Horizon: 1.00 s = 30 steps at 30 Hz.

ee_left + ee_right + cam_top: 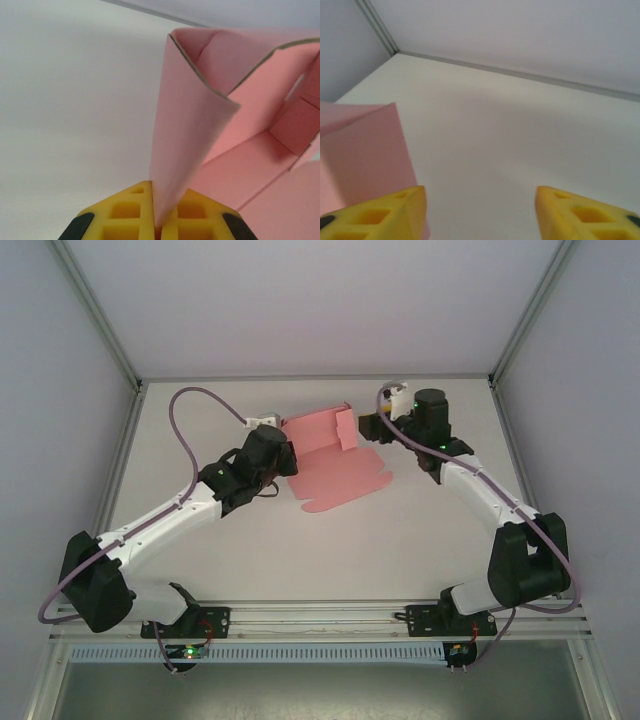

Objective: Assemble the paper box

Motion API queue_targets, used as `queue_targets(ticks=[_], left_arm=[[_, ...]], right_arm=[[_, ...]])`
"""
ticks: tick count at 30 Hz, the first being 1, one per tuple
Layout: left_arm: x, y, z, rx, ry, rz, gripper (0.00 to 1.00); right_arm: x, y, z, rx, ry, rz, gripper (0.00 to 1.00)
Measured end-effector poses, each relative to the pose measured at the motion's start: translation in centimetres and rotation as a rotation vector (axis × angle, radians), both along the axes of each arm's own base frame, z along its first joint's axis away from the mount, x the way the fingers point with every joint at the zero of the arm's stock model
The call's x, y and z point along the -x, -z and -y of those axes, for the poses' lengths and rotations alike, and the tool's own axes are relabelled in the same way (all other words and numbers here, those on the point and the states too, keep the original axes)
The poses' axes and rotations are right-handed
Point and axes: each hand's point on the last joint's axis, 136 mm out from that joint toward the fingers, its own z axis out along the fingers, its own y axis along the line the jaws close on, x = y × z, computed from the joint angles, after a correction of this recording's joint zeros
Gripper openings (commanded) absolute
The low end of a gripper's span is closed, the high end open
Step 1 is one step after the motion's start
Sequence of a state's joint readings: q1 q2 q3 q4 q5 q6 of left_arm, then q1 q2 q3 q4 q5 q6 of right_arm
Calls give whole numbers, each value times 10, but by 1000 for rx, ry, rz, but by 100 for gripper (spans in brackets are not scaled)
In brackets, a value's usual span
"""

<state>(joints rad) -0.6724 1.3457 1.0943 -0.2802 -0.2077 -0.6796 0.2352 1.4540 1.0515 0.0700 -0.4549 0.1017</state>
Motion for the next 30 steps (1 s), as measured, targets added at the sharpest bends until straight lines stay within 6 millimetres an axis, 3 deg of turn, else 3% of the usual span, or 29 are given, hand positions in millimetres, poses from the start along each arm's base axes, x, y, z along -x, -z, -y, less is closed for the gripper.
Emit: queue_targets(ticks=[6,11,15,19,26,30], left_arm=[[-2,-1,-2,-22,0,17,0],[-3,-3,-2,-29,3,27,0],[-4,-6,1,-24,17,45,0],[-4,-9,3,-20,30,56,0],[-4,-12,9,-5,62,70,0],[-4,-13,10,-4,62,72,0]], right_arm=[[13,-8,-17,-89,-133,-17,71],[27,-16,-3,-69,-93,8,86],[53,-42,5,-56,-102,86,96],[66,-57,2,-67,-142,126,96],[59,-27,-4,-51,-156,25,87],[57,-10,-21,-28,-203,-29,79]])
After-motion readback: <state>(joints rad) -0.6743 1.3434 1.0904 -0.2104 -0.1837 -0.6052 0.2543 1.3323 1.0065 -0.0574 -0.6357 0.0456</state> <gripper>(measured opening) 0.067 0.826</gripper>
